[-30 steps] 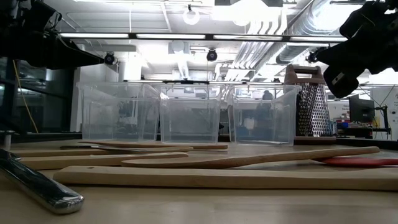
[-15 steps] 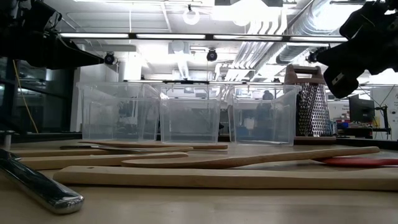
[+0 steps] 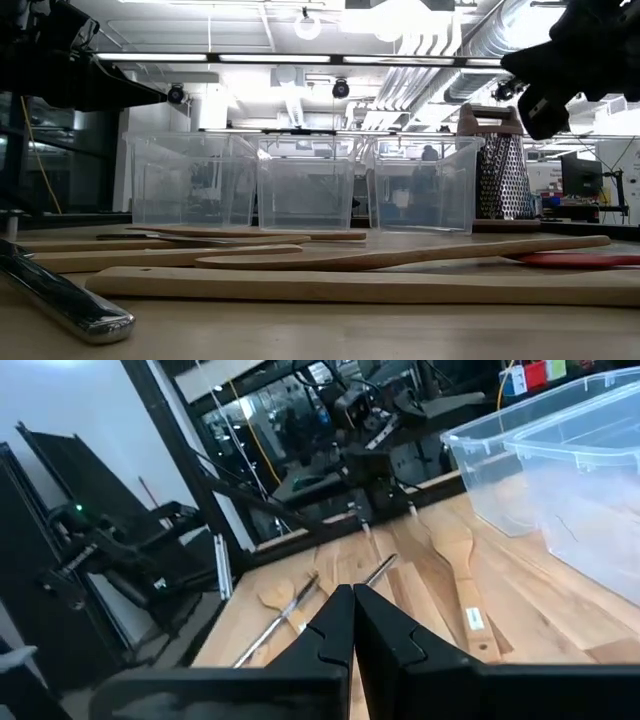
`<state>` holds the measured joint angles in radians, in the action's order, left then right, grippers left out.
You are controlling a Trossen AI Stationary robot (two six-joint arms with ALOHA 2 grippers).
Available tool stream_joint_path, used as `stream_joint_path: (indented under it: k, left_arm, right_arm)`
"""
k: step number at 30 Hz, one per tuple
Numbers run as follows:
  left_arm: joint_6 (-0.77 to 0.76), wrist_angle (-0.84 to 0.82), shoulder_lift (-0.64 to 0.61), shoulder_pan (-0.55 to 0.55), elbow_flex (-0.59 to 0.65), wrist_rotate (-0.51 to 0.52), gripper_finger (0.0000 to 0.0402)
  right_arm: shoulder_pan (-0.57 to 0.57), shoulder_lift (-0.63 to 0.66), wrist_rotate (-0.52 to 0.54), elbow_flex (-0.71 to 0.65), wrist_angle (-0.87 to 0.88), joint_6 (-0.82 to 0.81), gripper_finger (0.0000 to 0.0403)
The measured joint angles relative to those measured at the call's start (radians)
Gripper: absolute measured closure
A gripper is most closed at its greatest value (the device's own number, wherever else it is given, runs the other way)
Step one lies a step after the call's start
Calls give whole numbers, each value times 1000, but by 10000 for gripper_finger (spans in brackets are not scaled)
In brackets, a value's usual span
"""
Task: Pick & Place Kitchen Items
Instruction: Put the table knife into the right transparent bin
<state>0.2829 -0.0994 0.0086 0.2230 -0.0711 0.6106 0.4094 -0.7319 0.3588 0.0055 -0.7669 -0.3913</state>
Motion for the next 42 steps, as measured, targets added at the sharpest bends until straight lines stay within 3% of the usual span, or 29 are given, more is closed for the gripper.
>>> stream_joint_path:
  k: [5, 42]
  left_arm:
    - [0, 0, 0, 0, 0, 0, 14]
    - [0, 0, 0, 0, 0, 0, 14]
  right_arm:
    - [0, -2, 57, 0, 140, -103, 401]
    - [1, 0, 50, 0, 188, -182, 400]
